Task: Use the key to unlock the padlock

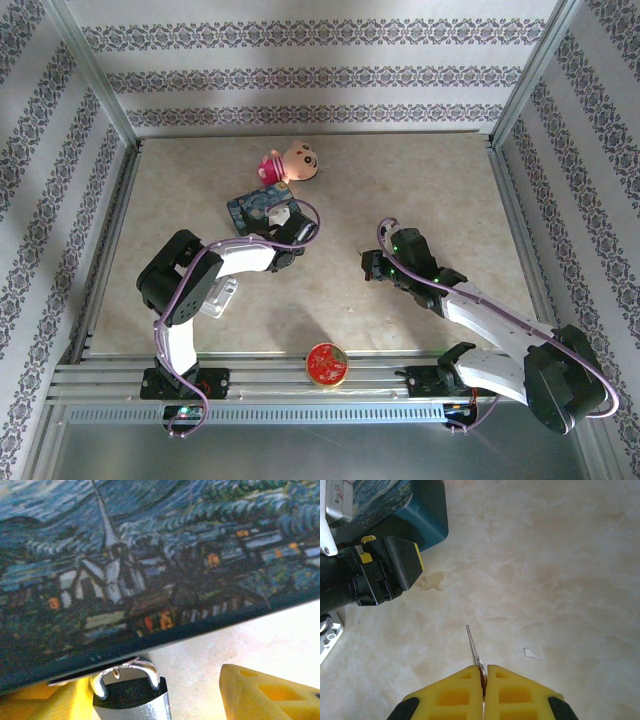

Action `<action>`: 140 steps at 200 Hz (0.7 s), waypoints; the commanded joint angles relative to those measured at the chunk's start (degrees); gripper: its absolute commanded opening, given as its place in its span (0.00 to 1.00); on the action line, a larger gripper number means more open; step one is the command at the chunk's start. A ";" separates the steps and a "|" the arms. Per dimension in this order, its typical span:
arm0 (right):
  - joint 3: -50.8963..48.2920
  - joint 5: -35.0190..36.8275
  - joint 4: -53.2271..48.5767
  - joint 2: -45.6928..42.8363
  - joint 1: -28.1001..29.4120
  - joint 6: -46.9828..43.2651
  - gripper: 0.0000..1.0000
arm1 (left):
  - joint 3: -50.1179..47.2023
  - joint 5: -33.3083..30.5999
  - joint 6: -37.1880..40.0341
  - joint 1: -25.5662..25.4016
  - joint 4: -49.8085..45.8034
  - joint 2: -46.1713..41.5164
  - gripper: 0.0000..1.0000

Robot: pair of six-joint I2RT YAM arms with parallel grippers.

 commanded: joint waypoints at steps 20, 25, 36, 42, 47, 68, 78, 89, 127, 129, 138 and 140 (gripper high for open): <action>1.92 -0.83 1.31 0.68 -0.33 0.75 0.00 | -1.38 -1.38 -2.82 1.75 2.17 0.73 0.65; 1.97 -0.82 1.24 0.68 -0.33 0.68 0.00 | -1.61 -1.19 -3.00 1.90 2.59 0.73 0.65; 2.06 -0.74 1.33 0.76 -0.33 0.68 0.00 | -2.03 -0.63 -3.33 2.08 3.77 0.81 0.64; 2.11 -0.73 1.33 0.85 -0.33 0.74 0.00 | -2.26 -0.43 -3.45 2.10 4.40 0.92 0.63; 2.17 -0.74 1.33 0.92 -0.33 0.73 0.00 | -2.48 -0.29 -3.55 2.18 4.79 1.03 0.62; 2.35 -0.62 1.33 1.22 -0.35 0.68 0.00 | -2.70 -0.12 -4.40 2.44 5.45 1.63 0.58; 2.33 -0.65 1.41 1.45 -0.34 0.77 0.00 | -2.99 -0.27 -4.81 2.54 6.13 1.83 0.57; 2.33 -0.73 1.42 1.62 -0.33 0.85 0.00 | -3.32 -0.47 -5.25 2.69 6.75 1.90 0.56; 2.40 -0.91 1.77 2.30 -0.31 1.04 0.00 | -3.48 -1.71 -5.01 2.86 7.72 2.17 0.52; 2.44 -0.91 1.83 2.33 -0.31 1.03 0.00 | -3.46 -1.78 -5.02 2.89 7.74 2.14 0.51; 2.52 -1.00 1.86 2.43 -0.25 1.03 0.00 | -3.48 -2.09 -4.77 2.89 8.05 2.18 0.50; 2.53 -1.00 1.92 2.50 -0.25 1.03 0.00 | -3.52 -2.06 -4.78 2.89 8.11 2.23 0.50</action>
